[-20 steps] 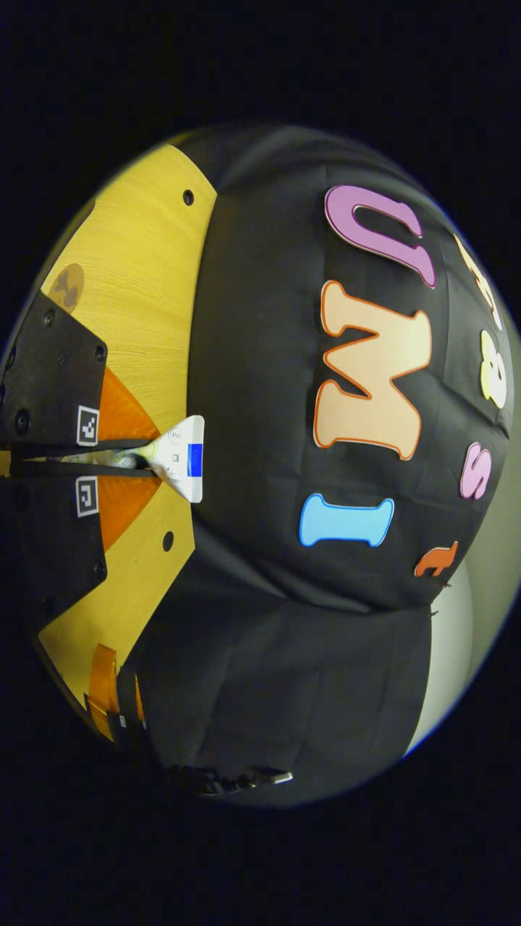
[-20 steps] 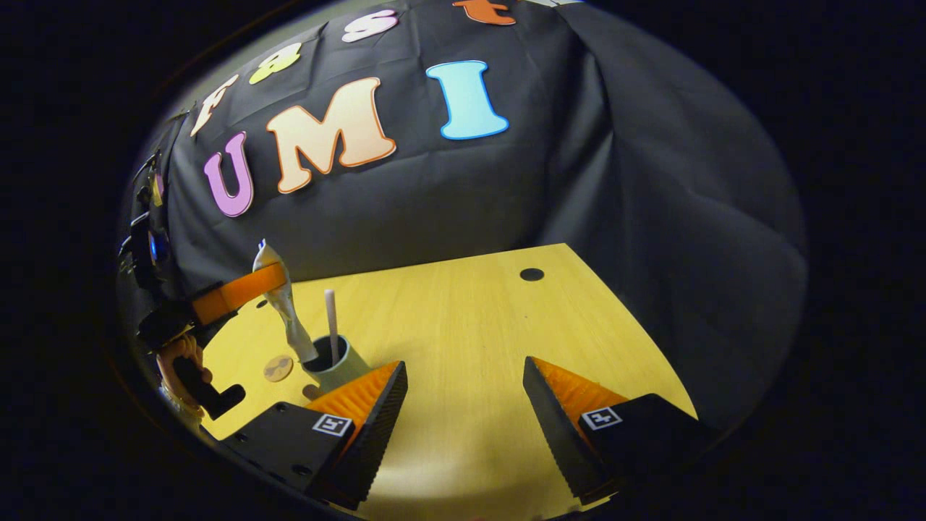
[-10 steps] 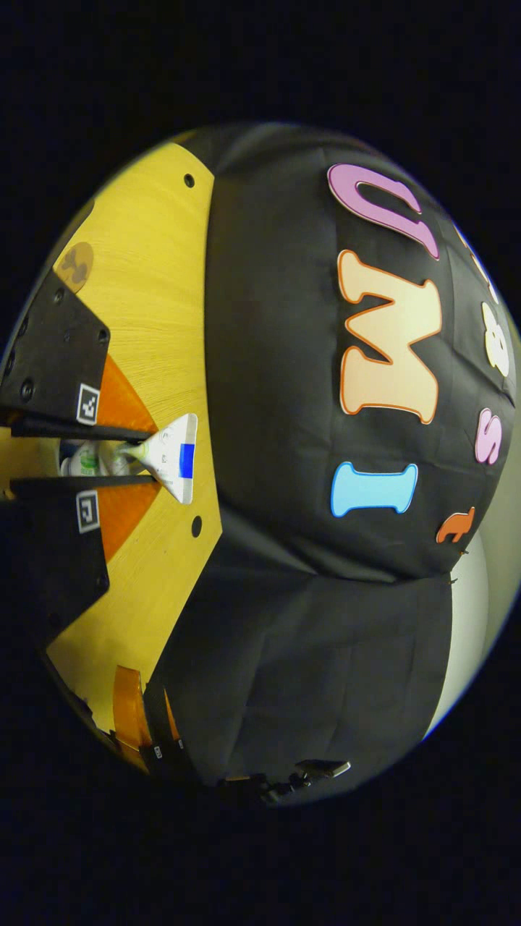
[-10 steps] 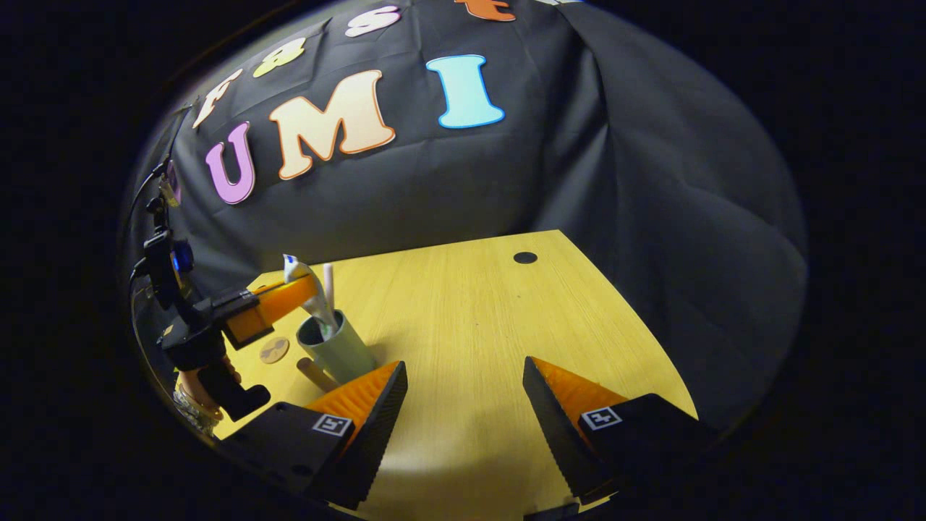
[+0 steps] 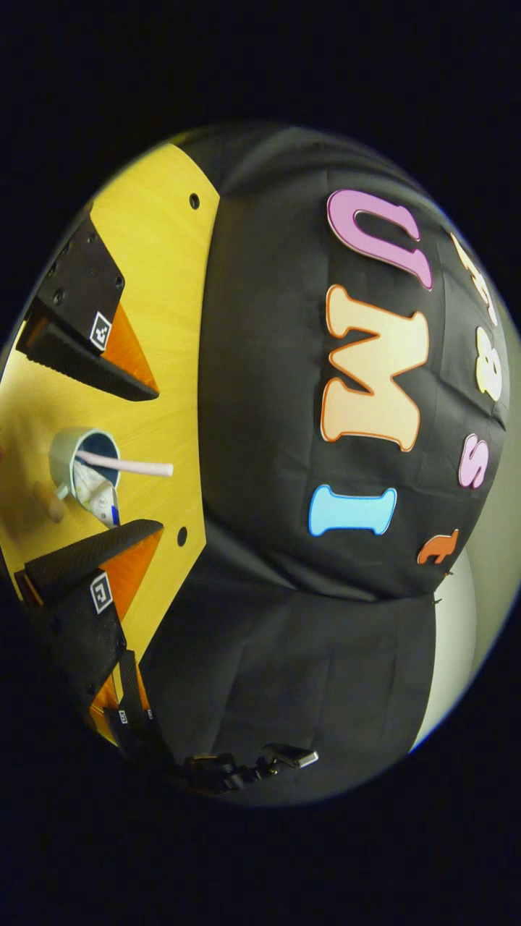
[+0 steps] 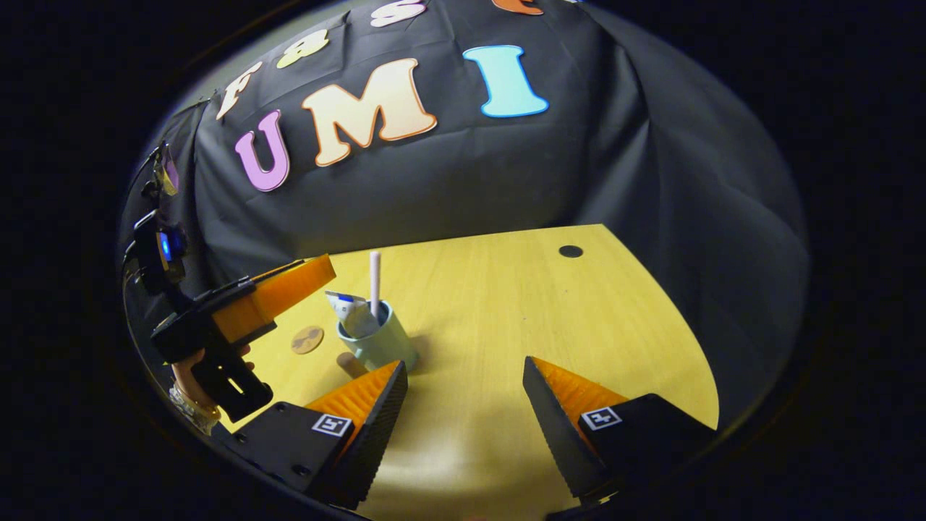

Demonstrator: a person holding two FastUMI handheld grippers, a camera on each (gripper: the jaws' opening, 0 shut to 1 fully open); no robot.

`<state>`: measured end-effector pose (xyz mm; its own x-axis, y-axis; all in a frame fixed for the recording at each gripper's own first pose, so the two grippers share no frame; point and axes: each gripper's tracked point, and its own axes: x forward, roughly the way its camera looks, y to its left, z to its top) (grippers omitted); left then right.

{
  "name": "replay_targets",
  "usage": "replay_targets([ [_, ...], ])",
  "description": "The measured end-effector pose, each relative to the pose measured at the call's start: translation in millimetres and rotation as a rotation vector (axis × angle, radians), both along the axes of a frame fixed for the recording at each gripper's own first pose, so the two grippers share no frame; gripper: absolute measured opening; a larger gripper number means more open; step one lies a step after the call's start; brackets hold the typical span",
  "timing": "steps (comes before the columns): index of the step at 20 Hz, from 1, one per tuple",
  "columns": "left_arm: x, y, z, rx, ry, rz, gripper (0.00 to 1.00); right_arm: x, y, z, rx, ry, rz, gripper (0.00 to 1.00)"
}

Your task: Put the toothbrush and toothpaste on the desktop into the cup, then pick up the cup and place it on the coaster on the desktop.

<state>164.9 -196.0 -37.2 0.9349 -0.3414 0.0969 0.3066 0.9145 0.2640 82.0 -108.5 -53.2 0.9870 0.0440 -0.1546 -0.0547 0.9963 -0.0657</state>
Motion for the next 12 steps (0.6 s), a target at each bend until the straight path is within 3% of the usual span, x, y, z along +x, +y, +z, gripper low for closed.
replay_targets([
  [2,-11,27,8,-0.02,-0.004,0.06,0.95,7,23,-2,-0.011,0.035,0.054,0.95],
  [5,-33,90,22,-0.032,-0.015,0.198,0.95,20,66,-13,-0.044,0.12,0.142,0.98],
  [12,-56,182,8,-0.054,0.048,0.339,0.95,50,110,-37,-0.118,0.258,0.148,0.99],
])
